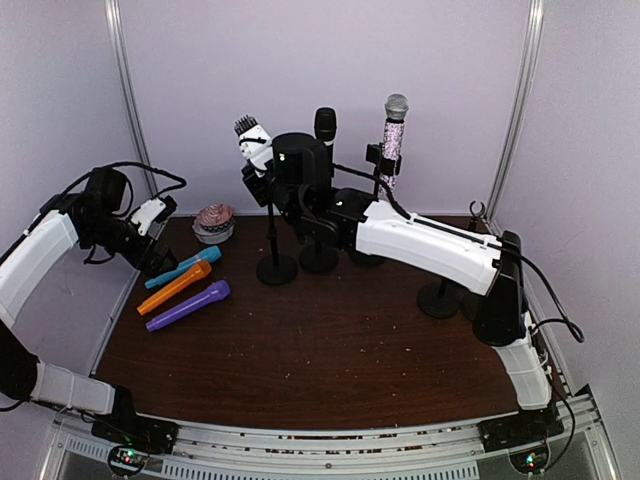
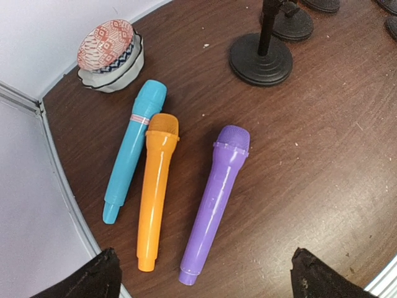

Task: Remove the microphone from the stand
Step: Pick up the microphone stand with the microphone from the corner of the board, then move the microphone stand with the microphone to the center of the board.

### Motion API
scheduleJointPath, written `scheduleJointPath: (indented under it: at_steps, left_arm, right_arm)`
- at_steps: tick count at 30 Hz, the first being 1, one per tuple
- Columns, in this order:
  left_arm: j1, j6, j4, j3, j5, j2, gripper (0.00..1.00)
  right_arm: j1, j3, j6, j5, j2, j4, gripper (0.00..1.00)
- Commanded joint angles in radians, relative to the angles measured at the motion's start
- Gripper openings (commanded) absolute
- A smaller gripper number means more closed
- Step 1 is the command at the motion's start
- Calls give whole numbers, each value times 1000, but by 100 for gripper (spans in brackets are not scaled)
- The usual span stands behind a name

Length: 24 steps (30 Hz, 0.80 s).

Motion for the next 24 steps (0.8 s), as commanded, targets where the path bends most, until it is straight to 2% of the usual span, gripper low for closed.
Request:
scheduleJointPath:
  at_steps: [1, 12, 24]
  left_arm:
    - [8, 12, 2, 13, -2, -15, 98]
    - [8, -2, -6, 29, 4, -3, 98]
    - [7, -14, -12, 50, 18, 8, 98]
  right_arm:
    - [2, -4, 16, -23, -31, 23, 30]
    - [39, -106, -30, -45, -157, 62, 22]
    - [107, -447, -38, -65, -426, 139, 13]
